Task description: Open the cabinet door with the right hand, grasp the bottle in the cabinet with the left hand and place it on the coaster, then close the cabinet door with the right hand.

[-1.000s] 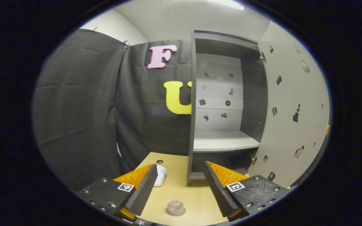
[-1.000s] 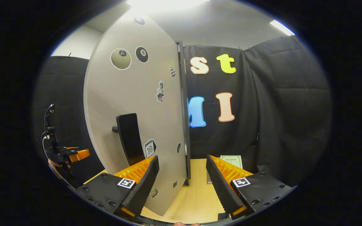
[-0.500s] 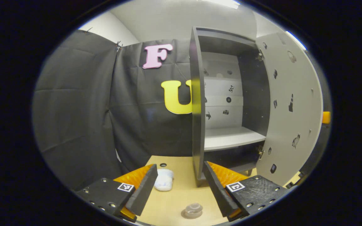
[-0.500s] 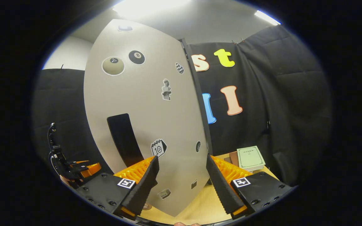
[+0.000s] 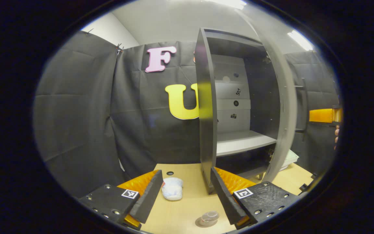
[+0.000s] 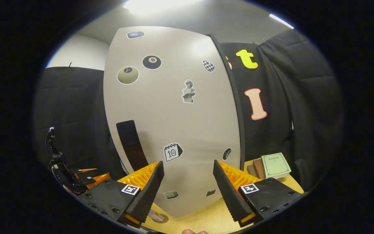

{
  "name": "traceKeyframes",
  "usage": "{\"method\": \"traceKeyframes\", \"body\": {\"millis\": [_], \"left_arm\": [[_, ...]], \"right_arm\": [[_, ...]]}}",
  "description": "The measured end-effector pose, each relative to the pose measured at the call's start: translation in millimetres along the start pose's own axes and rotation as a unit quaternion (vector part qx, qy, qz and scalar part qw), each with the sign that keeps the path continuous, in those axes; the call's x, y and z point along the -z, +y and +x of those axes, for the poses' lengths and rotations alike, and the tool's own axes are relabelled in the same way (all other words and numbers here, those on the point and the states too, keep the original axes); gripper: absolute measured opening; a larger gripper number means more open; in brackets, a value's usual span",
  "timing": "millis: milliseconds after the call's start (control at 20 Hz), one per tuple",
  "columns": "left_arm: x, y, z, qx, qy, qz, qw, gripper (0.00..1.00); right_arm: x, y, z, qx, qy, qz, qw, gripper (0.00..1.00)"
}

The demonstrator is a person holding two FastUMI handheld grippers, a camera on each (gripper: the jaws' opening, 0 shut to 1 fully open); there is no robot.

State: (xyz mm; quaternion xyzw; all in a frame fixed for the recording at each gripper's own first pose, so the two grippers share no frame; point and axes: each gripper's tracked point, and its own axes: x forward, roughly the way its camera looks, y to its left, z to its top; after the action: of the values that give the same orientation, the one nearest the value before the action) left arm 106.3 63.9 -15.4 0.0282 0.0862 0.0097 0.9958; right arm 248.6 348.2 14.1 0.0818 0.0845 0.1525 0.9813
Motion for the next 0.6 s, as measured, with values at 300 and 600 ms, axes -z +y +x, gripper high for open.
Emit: {"method": "traceKeyframes", "body": {"millis": [300, 600], "left_arm": [[4.2, -7.0, 1.9, 0.025, 0.005, -0.030, 0.999, 0.89], [-23.7, -46.6, 6.4, 0.019, 0.000, -0.023, 1.000, 0.90]], "right_arm": [[-11.0, -18.3, 5.4, 0.041, -0.010, -0.012, 0.999, 0.97], [-13.9, -69.3, 2.0, 0.068, -0.022, -0.004, 0.997, 0.96]]}}
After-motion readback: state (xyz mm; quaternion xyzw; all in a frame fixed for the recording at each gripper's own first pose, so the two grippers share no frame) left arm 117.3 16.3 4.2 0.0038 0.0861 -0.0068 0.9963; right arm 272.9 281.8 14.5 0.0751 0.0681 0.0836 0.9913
